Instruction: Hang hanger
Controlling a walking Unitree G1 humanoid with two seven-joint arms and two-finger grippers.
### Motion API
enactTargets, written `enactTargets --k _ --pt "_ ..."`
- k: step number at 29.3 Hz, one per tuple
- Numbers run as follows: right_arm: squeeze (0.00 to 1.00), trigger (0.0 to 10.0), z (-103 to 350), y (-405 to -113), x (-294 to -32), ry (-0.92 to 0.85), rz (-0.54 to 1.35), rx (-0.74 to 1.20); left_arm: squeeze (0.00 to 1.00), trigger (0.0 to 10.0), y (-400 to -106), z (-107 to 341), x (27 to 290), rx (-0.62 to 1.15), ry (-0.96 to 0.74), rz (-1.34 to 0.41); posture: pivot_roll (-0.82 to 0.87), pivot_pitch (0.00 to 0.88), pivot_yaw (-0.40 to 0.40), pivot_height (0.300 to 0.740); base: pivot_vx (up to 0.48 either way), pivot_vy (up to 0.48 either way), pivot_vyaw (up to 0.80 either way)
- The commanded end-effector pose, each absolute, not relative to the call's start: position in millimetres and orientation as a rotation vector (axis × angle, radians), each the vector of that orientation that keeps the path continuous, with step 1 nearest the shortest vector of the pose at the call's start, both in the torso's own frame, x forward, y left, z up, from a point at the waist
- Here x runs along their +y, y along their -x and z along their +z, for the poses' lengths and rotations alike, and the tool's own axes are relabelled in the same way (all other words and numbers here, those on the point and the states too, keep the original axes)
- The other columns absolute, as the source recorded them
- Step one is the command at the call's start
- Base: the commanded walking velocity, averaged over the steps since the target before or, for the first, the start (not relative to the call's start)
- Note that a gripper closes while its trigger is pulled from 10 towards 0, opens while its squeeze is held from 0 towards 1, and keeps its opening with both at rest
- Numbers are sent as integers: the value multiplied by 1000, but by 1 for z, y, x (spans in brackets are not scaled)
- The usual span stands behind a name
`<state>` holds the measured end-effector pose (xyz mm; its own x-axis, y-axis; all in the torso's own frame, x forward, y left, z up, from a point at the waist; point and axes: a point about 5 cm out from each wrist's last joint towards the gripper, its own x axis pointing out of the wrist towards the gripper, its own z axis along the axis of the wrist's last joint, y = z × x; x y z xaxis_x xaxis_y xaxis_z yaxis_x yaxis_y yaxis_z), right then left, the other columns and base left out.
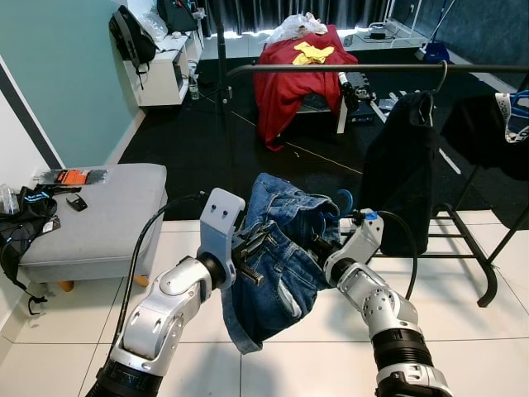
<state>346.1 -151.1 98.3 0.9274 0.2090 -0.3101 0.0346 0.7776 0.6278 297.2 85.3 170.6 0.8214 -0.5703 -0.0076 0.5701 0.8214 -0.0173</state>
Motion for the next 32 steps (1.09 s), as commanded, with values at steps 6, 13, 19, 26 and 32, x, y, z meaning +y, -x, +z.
enactTargets --k 6,13,19,26,32 --pt "0 10000 102 -347 -159 -644 88 356 0 10000 -297 181 90 -43 71 -578 106 59 38 740 0 0 0" --pt "0 10000 102 -347 -163 -632 81 357 0 10000 -299 185 96 -65 86 -561 98 58 34 740 0 0 0" --pt "0 10000 99 -346 -167 -569 97 371 0 10000 -307 183 113 -71 28 -425 104 49 25 740 0 0 0" --pt "0 10000 91 -341 -175 -246 189 446 0 10000 -309 160 135 19 -98 -318 95 29 28 740 0 0 0" --pt "0 10000 91 -342 -196 304 195 425 0 10000 -309 145 134 61 -138 -304 88 24 20 740 0 0 0"
